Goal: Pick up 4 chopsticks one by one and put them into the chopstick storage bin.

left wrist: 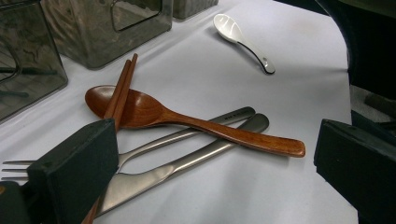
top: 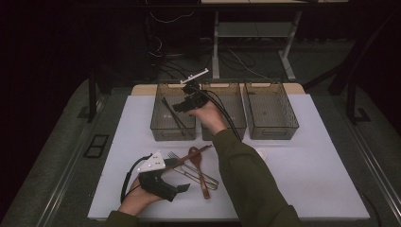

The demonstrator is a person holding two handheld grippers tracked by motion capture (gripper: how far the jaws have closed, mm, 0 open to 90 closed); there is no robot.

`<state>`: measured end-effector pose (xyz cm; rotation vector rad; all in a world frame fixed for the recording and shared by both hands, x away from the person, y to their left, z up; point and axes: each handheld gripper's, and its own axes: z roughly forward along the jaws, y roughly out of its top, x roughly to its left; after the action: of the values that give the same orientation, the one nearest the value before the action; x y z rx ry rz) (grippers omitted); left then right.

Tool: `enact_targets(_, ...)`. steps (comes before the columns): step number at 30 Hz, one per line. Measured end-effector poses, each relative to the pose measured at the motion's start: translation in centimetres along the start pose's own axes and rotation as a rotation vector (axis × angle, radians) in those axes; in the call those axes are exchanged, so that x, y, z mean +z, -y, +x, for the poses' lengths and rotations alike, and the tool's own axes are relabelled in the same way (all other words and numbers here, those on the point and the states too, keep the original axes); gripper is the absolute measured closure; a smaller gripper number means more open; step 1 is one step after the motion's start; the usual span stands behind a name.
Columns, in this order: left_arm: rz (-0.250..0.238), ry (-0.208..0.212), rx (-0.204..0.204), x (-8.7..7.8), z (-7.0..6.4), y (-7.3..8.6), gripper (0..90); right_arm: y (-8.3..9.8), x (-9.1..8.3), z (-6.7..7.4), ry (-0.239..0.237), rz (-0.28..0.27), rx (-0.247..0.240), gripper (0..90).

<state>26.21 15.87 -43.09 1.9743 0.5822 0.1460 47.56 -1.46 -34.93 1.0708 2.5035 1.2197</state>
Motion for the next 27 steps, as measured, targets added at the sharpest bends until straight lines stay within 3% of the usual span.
enact_targets(8,0.007,-0.001,0.002,0.0,0.0,0.0,0.0,1.9,-2.6,-0.4,-0.031,-0.036,-0.055,28.4)
enact_targets(12,0.012,-0.004,0.005,0.2,0.0,0.0,0.0,3.0,-4.3,-0.3,-0.013,-0.057,-0.097,26.2)
enact_targets(17,0.022,-0.006,0.007,0.2,0.0,0.0,0.0,4.4,-6.7,-1.0,-0.056,-0.101,-0.073,25.1)
enact_targets(27,0.022,-0.008,0.001,0.4,-0.1,0.0,0.0,8.3,-10.0,-2.6,-0.07,-0.146,-0.017,19.8)
